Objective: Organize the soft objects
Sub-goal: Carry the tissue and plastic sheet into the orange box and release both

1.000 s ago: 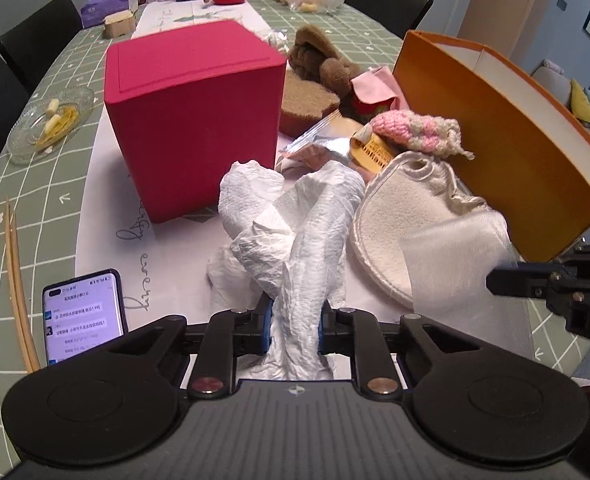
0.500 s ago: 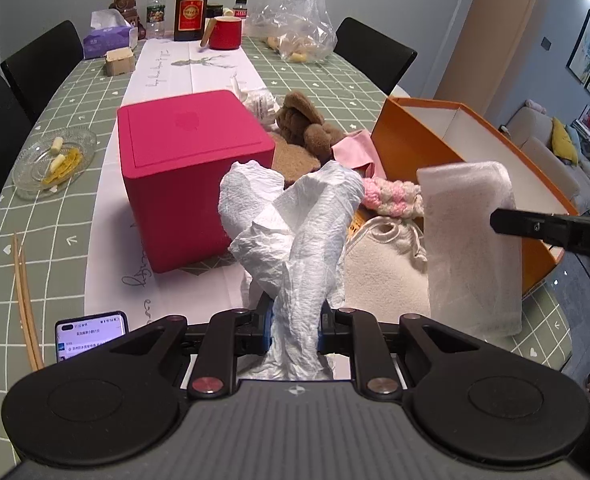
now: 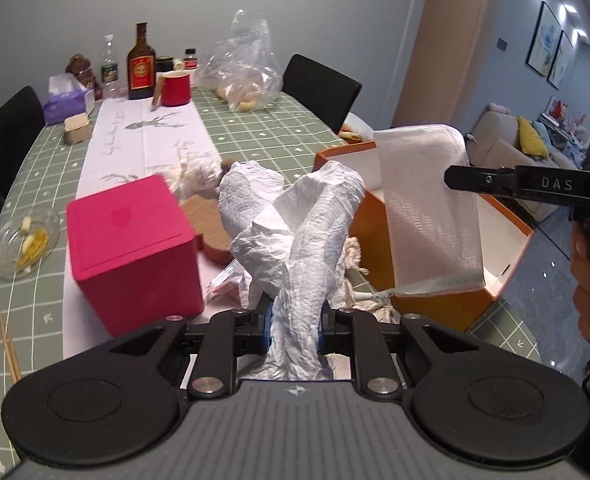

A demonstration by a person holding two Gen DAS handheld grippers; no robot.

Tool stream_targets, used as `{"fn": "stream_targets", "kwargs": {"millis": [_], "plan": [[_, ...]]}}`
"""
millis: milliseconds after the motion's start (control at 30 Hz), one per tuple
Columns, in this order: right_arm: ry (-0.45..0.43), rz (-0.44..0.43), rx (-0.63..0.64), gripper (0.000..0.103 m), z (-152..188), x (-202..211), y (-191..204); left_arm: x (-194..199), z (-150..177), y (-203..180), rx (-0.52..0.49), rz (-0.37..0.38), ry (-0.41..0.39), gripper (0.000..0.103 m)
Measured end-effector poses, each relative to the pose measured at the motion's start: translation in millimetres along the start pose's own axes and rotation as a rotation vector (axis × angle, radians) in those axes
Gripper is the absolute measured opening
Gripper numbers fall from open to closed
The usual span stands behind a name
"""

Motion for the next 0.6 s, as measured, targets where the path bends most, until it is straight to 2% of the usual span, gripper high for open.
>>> {"fn": "stream_targets", "kwargs": {"millis": [200, 300, 433, 600], "plan": [[-0.008, -0.029, -0.004, 0.0, -18.7, 11.5, -21.0, 0.1, -38.9, -29.6, -0.037, 0.038, -0.057, 0.021], [-0.047, -0.011, -0.017, 0.0, -32.4, 23.1, -37.1, 1.6, -59.8, -49.8, -0.056, 0.066, -0.093, 0.022], [-0.106, 0.012, -0.08, 0.0, -49.9, 37.7, -65.1, -9.7, -79.8, -83.4, -0.094, 0.113, -0.093, 0.022], [-0.114, 0.063, -0.087, 0.0, -55.7, 47.0, -94.5, -28.7, -92.2, -121.5, -0.084, 0.188, -0.08, 0.022]]}}
Point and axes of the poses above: each gripper's, at about its wrist camera, not at the fingertips, and x roughly against the way its jaws point, y to its left, z to its underside, the point moved 7 cm from there along -x, roughly the way its jaws point, and after that the axes turned 4 degrees about -z, right-handed, at the moved point
